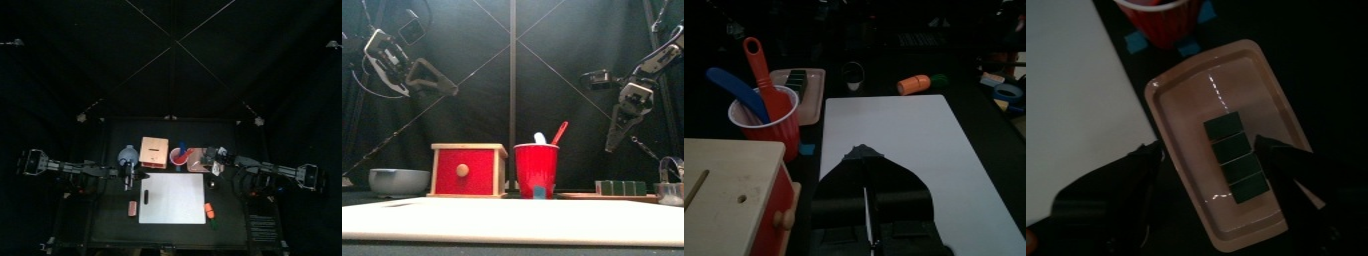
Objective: Place sushi on board then cut the sushi with the knife then place the pieces on the plate
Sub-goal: Place the sushi on the board
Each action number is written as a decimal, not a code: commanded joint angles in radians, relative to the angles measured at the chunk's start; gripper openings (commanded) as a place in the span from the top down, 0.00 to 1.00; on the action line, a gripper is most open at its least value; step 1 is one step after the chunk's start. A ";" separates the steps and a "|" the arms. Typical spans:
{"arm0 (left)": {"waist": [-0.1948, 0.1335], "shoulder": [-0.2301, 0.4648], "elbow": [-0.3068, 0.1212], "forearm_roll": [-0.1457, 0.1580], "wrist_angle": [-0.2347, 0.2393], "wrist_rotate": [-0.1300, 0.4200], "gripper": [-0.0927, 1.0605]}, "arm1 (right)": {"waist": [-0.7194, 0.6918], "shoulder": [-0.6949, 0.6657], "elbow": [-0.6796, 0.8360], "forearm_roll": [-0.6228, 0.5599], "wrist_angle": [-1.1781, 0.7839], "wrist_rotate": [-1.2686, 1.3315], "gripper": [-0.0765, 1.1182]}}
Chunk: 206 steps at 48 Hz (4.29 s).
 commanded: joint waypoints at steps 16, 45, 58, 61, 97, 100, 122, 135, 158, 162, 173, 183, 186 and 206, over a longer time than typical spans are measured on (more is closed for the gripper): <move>0.006 0.002 -0.023 -0.003 -0.009 -0.002 0.94 | -0.041 0.124 -0.029 -0.195 -0.002 -0.009 0.06; 0.011 0.002 -0.018 -0.003 -0.008 -0.003 0.94 | -0.069 0.314 -0.035 -0.230 -0.057 -0.014 0.07; 0.011 0.002 -0.014 -0.021 -0.006 -0.003 0.94 | -0.066 0.356 -0.031 -0.236 -0.071 -0.011 0.15; 0.011 0.002 -0.014 -0.028 -0.005 -0.003 0.94 | -0.066 0.357 -0.029 -0.236 -0.071 -0.009 0.20; 0.011 0.002 -0.003 -0.034 0.000 -0.005 0.94 | 0.066 0.183 -0.114 0.137 0.114 0.025 0.43; 0.011 0.002 0.002 -0.034 0.000 -0.005 0.94 | 0.083 0.176 -0.115 0.189 0.112 0.026 0.43; 0.011 0.002 0.011 -0.035 0.000 -0.005 0.94 | 0.244 0.173 -0.112 0.351 -0.066 0.316 0.44; 0.011 0.002 0.017 -0.037 0.000 -0.003 0.94 | 0.385 0.210 -0.123 0.126 -0.095 0.746 0.44; 0.011 0.000 0.018 -0.037 0.000 -0.003 0.94 | 0.604 0.374 -0.305 -0.420 0.143 1.577 0.44; 0.011 0.002 0.020 -0.037 0.000 -0.002 0.94 | 0.647 0.408 -0.347 -0.479 0.195 1.709 0.44; 0.008 0.002 0.018 -0.037 0.000 -0.003 0.94 | 0.723 0.525 -0.457 -0.575 0.314 2.011 0.44; 0.008 0.000 0.020 -0.037 0.000 -0.003 0.94 | 0.759 0.624 -0.583 -0.581 0.434 2.168 0.44; 0.011 0.000 0.020 -0.037 0.002 -0.003 0.94 | 0.759 0.655 -0.627 -0.577 0.459 2.194 0.44; 0.003 -0.002 0.023 -0.037 0.002 -0.002 0.94 | 0.770 0.847 -0.873 -0.532 0.683 2.233 0.44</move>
